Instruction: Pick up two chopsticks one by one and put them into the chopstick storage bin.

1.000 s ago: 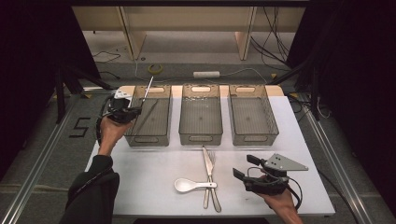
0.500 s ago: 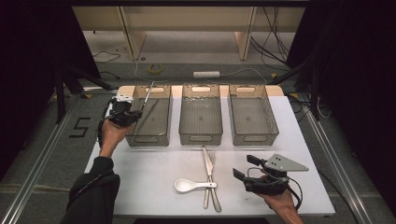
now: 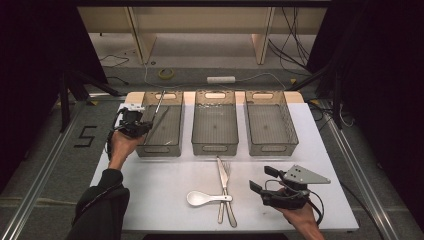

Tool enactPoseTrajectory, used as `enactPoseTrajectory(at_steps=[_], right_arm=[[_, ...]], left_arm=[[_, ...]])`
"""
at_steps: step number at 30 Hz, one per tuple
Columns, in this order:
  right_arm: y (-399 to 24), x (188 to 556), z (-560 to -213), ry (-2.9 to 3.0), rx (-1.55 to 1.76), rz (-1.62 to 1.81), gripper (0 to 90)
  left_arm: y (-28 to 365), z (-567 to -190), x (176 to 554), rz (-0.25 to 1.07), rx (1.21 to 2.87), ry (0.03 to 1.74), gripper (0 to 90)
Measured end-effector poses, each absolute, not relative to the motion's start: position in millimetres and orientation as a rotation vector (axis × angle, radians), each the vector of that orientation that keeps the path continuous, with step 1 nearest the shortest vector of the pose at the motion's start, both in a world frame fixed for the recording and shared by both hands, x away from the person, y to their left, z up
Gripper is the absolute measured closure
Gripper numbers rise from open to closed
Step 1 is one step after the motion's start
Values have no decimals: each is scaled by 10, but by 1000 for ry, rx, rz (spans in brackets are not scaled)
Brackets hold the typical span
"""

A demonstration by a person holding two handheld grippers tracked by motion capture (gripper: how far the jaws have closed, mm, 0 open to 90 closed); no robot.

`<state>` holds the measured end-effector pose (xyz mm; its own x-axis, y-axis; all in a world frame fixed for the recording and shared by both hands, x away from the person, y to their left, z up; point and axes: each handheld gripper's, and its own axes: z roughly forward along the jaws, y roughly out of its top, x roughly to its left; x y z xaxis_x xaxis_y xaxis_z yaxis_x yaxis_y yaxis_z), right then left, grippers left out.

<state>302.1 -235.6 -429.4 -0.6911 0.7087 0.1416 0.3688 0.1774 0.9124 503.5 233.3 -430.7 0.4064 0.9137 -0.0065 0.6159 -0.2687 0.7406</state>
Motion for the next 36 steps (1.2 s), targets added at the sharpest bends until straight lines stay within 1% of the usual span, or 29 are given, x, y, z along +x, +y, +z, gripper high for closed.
enactPoseTrajectory(at_steps=[7, 10, 12, 13, 18, 25, 32, 36], right_arm=[[-2359, 3021, -4292, 2143, 1028, 1518, 260], [-2358, 3019, -4290, 2143, 1024, 1519, 260], [-2359, 3018, -4288, 2142, 1025, 1520, 260], [-2362, 3017, -4286, 2141, 1025, 1519, 260], [-2367, 3010, -4280, 2139, 1018, 1515, 260], [-2366, 3005, -4275, 2139, 1015, 1518, 260], [-2365, 3007, -4276, 2141, 1018, 1512, 259], [-2367, 3009, -4278, 2141, 1017, 1514, 259]], left_arm=[[2348, -4293, 5023, 546, 1984, 1309, 775], [2331, -4256, 5008, 543, 1995, 1299, 709], [2309, -4216, 4987, 534, 1999, 1292, 693], [2280, -4171, 4963, 523, 2017, 1286, 630], [2224, -4059, 4895, 489, 2043, 1267, 490], [2060, -3882, 4675, 403, 2115, 1162, 355], [1822, -3779, 4491, 333, 2167, 1061, 264], [1632, -3743, 4372, 305, 2204, 984, 232]])
